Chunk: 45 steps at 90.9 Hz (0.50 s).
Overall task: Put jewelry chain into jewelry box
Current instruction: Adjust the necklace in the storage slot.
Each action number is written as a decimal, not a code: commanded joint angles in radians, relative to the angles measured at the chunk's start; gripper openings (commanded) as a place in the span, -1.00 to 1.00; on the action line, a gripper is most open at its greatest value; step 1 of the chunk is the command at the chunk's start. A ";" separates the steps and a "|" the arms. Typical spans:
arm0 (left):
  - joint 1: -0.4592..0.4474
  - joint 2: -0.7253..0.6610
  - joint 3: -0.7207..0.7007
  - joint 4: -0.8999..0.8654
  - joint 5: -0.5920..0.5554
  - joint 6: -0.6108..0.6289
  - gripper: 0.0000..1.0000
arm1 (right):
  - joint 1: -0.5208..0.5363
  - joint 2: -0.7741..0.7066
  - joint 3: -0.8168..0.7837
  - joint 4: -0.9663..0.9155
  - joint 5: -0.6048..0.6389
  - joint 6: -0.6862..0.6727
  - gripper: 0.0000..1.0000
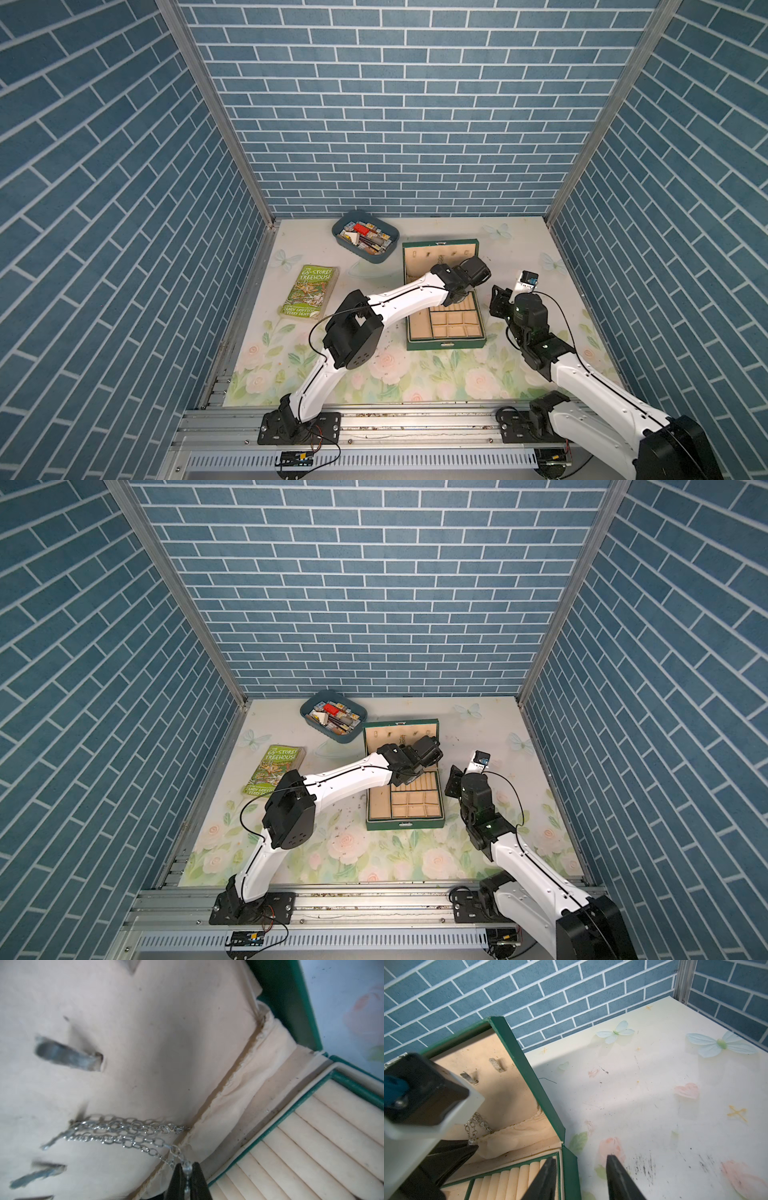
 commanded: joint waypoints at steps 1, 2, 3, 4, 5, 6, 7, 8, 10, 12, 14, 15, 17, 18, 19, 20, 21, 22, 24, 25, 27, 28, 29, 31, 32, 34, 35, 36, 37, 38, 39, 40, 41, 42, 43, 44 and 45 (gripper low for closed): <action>-0.006 -0.011 -0.004 -0.016 0.003 -0.008 -1.00 | -0.005 -0.019 0.015 0.007 0.013 -0.014 -0.12; -0.006 -0.008 -0.003 -0.017 0.003 -0.008 -1.00 | -0.005 -0.019 0.015 0.007 0.012 -0.014 -0.12; -0.006 -0.005 -0.001 -0.018 0.003 -0.008 -1.00 | -0.005 -0.019 0.015 0.007 0.013 -0.013 -0.12; -0.006 -0.003 0.000 -0.018 0.003 -0.009 -1.00 | -0.005 -0.020 0.015 0.007 0.012 -0.013 -0.12; -0.007 0.000 0.001 -0.018 0.003 -0.008 -1.00 | -0.005 -0.020 0.015 0.006 0.013 -0.013 -0.12; -0.006 0.002 0.002 -0.019 0.003 -0.008 -1.00 | -0.005 -0.020 0.015 0.006 0.013 -0.013 -0.12; -0.006 0.004 0.004 -0.019 0.004 -0.009 -1.00 | -0.005 -0.021 0.015 0.006 0.013 -0.014 -0.12; -0.006 0.006 0.005 -0.020 0.004 -0.010 -1.00 | -0.005 -0.021 0.014 0.006 0.013 -0.014 -0.12; -0.006 0.012 0.007 -0.020 0.003 -0.010 -1.00 | -0.005 -0.022 0.013 0.005 0.014 -0.014 -0.12; -0.006 0.016 0.010 -0.019 0.002 -0.010 -1.00 | -0.005 -0.022 0.014 0.005 0.015 -0.014 -0.12; -0.006 0.020 0.013 -0.020 0.001 -0.010 -1.00 | -0.005 -0.022 0.013 0.005 0.015 -0.015 -0.12; -0.005 0.024 0.014 -0.021 0.001 -0.009 -1.00 | -0.005 -0.023 0.014 0.005 0.016 -0.016 -0.12; -0.006 0.027 0.016 -0.022 0.001 -0.008 -1.00 | -0.005 -0.023 0.014 0.004 0.017 -0.016 -0.12; -0.006 0.028 0.017 -0.022 0.000 -0.007 -1.00 | -0.006 -0.023 0.014 0.004 0.017 -0.016 -0.12; -0.006 0.029 0.018 -0.022 -0.001 -0.006 -1.00 | -0.005 -0.022 0.013 0.004 0.018 -0.016 -0.12; -0.006 0.031 0.018 -0.022 -0.001 -0.006 -1.00 | -0.005 -0.022 0.013 0.004 0.018 -0.017 -0.11; -0.007 0.033 0.020 -0.021 -0.002 -0.007 -1.00 | -0.005 -0.023 0.013 0.004 0.018 -0.017 -0.12; -0.007 0.034 0.020 -0.022 -0.003 -0.007 -1.00 | -0.005 -0.023 0.013 0.005 0.018 -0.017 -0.12; -0.007 0.034 0.022 -0.022 -0.004 -0.007 -1.00 | -0.005 -0.022 0.014 0.005 0.018 -0.017 -0.12; -0.007 0.035 0.025 -0.022 -0.005 -0.008 -1.00 | -0.006 -0.021 0.013 0.005 0.018 -0.017 -0.12; -0.007 0.035 0.028 -0.022 -0.006 -0.009 -1.00 | -0.005 -0.022 0.014 0.005 0.019 -0.019 -0.11; -0.006 0.035 0.030 -0.021 -0.006 -0.010 -1.00 | -0.005 -0.021 0.014 0.005 0.019 -0.019 -0.12; -0.006 0.034 0.031 -0.022 -0.006 -0.010 -1.00 | -0.005 -0.021 0.014 0.005 0.019 -0.019 -0.12; -0.006 0.033 0.036 -0.021 -0.006 -0.010 -1.00 | -0.005 -0.021 0.015 0.005 0.019 -0.020 -0.12; -0.007 0.031 0.037 -0.020 -0.006 -0.010 -1.00 | -0.005 -0.021 0.014 0.005 0.019 -0.020 -0.12; -0.006 0.028 0.042 -0.020 -0.006 -0.010 -1.00 | -0.005 -0.020 0.015 0.005 0.019 -0.020 -0.12; -0.006 0.028 0.043 -0.021 -0.006 -0.010 -1.00 | -0.005 -0.021 0.015 0.006 0.019 -0.020 -0.12; -0.006 0.027 0.047 -0.022 -0.007 -0.010 -1.00 | -0.005 -0.021 0.015 0.006 0.019 -0.020 -0.12; -0.006 0.024 0.049 -0.022 -0.007 -0.010 -1.00 | -0.005 -0.020 0.015 0.007 0.018 -0.020 -0.12; -0.006 0.023 0.051 -0.022 -0.007 -0.010 -1.00 | -0.005 -0.020 0.015 0.006 0.019 -0.020 -0.12; -0.006 0.021 0.053 -0.021 -0.008 -0.010 -1.00 | -0.006 -0.020 0.014 0.008 0.019 -0.021 -0.12; -0.006 0.020 0.053 -0.021 -0.010 -0.010 -1.00 | -0.005 -0.020 0.014 0.009 0.020 -0.021 -0.12; -0.007 0.018 0.055 -0.021 -0.010 -0.010 -1.00 | -0.004 -0.019 0.014 0.009 0.020 -0.021 -0.12; -0.007 0.016 0.055 -0.021 -0.010 -0.010 -1.00 | -0.005 -0.019 0.014 0.010 0.021 -0.021 -0.12; -0.007 0.014 0.056 -0.021 -0.012 -0.010 -1.00 | -0.004 -0.020 0.014 0.010 0.021 -0.021 -0.12; -0.006 0.012 0.056 -0.020 -0.013 -0.010 -1.00 | -0.004 -0.019 0.014 0.011 0.020 -0.020 -0.12; -0.006 0.009 0.057 -0.019 -0.015 -0.010 -1.00 | -0.005 -0.019 0.013 0.010 0.020 -0.019 -0.12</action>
